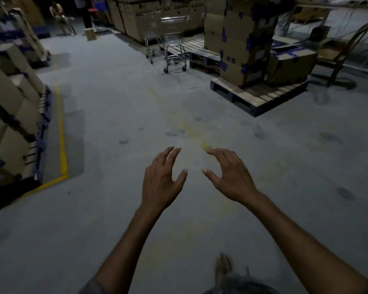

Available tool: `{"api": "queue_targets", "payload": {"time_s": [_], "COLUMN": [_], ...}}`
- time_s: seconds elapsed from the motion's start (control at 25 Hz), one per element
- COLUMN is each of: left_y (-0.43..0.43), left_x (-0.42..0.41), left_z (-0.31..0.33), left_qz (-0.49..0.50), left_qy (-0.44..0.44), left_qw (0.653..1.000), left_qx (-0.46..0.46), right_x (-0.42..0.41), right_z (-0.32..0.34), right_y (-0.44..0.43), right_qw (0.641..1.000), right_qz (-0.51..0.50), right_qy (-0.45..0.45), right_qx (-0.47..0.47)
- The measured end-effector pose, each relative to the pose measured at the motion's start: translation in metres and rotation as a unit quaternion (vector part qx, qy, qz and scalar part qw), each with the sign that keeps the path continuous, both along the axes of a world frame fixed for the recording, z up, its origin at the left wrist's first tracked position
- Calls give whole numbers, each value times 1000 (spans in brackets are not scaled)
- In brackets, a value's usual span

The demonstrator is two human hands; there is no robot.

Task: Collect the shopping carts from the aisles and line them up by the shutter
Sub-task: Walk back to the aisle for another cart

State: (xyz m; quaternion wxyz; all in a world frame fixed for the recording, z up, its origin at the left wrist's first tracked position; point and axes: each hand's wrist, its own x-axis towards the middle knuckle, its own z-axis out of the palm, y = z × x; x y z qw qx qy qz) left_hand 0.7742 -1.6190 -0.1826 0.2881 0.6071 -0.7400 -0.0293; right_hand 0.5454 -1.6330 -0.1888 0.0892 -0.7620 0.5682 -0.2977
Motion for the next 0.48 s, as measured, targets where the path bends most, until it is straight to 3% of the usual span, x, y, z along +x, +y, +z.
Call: {"api": "queue_targets", "payload": {"time_s": [0.28, 0.48], "left_y": [-187, -312], "left_x": [7, 21], "left_z": [-7, -5], "left_qz": [25, 40], "left_qy": [13, -22], "left_qw": [1000, 999], "left_qx": [1, -18], "right_x": [10, 19], "right_z": [-6, 2], "right_y": [-199, -338], "right_qw": [1000, 990], "right_qz": [15, 32], "right_qy": [7, 103], "right_qx": [-20, -86]}}
